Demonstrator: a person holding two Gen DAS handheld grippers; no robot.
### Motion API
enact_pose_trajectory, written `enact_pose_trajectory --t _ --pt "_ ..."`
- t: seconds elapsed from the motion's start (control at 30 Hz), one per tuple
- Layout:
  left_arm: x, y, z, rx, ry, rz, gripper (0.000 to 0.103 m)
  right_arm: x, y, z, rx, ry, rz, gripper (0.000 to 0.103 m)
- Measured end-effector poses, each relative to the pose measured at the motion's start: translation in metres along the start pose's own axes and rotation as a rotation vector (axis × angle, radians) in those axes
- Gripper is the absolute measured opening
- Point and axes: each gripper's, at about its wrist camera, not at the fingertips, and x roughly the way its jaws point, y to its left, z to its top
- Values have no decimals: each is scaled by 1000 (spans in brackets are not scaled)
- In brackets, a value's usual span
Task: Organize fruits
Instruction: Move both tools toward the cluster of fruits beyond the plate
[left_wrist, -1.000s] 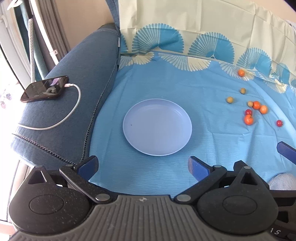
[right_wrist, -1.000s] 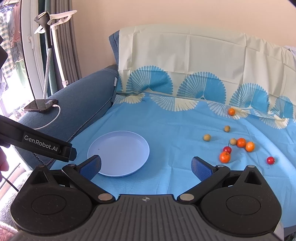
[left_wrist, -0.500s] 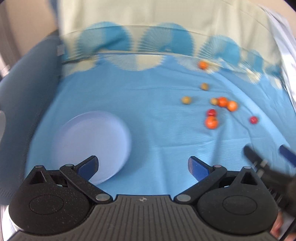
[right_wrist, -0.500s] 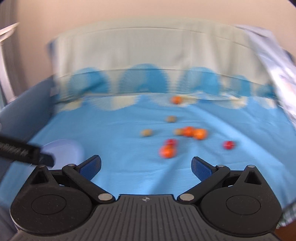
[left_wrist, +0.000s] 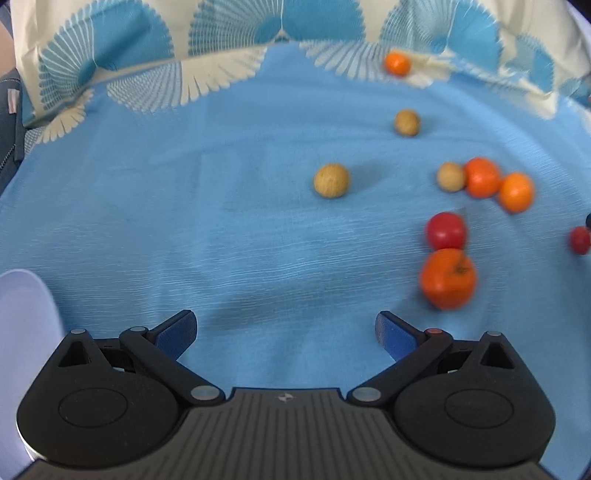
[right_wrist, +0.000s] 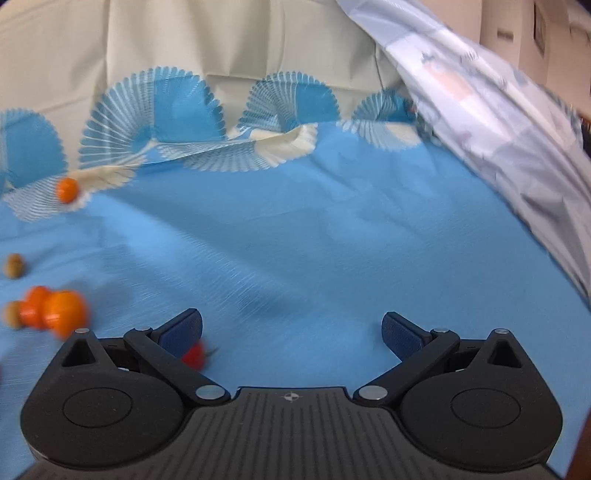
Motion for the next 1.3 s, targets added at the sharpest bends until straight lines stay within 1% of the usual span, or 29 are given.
enact_pose_trajectory --t 0.03,0.07,0.1,0.13,0.27,0.4,0.57,0.8,0.9,1.03,1.13,1.3 --pt "2 1 -1 -16 -26 -10 103 17 -1 -2 -12 -1 -11 102" --pt "3 2 -1 -33 -51 -14 103 35 -6 -2 13 18 15 102" --pt "5 2 -1 -43 -54 -13 103 41 -16 -1 94 28 62 103" --pt "5 2 -2 -50 -63 -14 103 42 -21 1 126 28 74 103" --pt "6 1 -10 -31 -140 -27 103 43 -18 0 105 24 59 103" --pt "5 -1 -13 -29 -159 -40 103 40 -19 2 102 24 58 103" --pt "3 -2 -22 -15 -230 -49 103 39 -19 2 99 26 55 103" --pt "4 -1 -21 -13 -233 -52 103 40 -19 2 98 24 53 103" --pt "3 -2 -16 -11 -204 -43 103 40 -20 2 98 24 53 103" --pt "4 0 -10 -10 -174 -50 103 40 -20 2 97 23 52 103" --pt "4 -1 -8 -14 -166 -41 103 40 -20 2 96 22 51 103" --pt "4 1 -9 -22 -174 -54 103 40 -20 2 96 21 51 103"
